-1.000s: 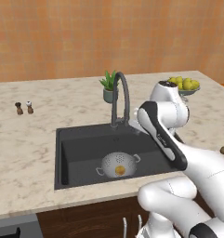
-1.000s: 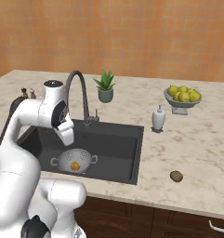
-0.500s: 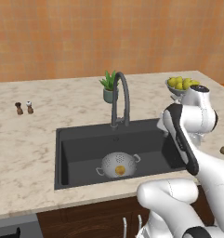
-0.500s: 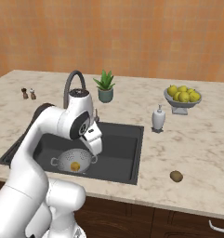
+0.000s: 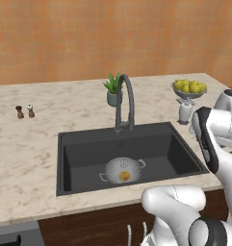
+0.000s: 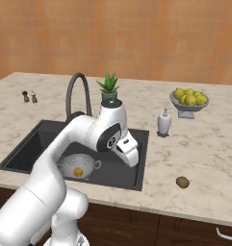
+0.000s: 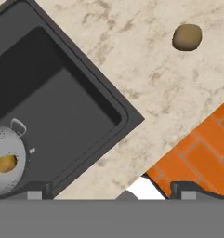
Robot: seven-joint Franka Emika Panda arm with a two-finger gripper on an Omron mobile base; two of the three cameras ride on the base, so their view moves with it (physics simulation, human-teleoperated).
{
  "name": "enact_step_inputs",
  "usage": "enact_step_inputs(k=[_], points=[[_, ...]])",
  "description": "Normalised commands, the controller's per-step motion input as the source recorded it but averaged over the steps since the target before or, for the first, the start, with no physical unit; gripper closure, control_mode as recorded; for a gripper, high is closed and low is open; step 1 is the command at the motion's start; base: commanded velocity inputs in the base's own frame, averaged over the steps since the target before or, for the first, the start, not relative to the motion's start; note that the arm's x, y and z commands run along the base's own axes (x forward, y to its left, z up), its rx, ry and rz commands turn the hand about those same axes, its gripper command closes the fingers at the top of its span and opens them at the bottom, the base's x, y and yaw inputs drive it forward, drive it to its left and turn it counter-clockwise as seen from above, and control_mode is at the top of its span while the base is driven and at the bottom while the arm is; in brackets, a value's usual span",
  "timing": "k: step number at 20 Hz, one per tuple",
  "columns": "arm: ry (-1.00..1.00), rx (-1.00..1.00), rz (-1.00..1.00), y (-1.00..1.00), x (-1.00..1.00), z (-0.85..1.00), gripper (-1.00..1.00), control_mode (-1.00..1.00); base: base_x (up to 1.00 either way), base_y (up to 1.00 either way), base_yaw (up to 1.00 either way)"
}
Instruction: Put the colander in the sink, put the kiwi, kiwi in the colander, and turn on the sink faucet and pour water over the colander.
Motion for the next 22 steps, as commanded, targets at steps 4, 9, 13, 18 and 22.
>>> enact_step_inputs(k=[4, 9, 13, 18, 22], points=[[0.0, -0.05, 0.04, -1.0, 0.01, -0.05, -1.0, -1.0, 0.0, 0.0, 0.0], [0.0, -0.04, 0.08, -0.91, 0.03, -0.21, -1.0, -1.0, 0.0, 0.0, 0.0], [0.03, -0.05, 0.14, -0.6, 0.15, -0.45, -1.0, -1.0, 0.0, 0.0, 0.0], [0.12, -0.05, 0.16, -0.45, 0.4, -0.42, -1.0, -1.0, 0.0, 0.0, 0.0], [0.16, -0.05, 0.15, -0.44, 0.45, -0.37, -1.0, -1.0, 0.0, 0.0, 0.0]])
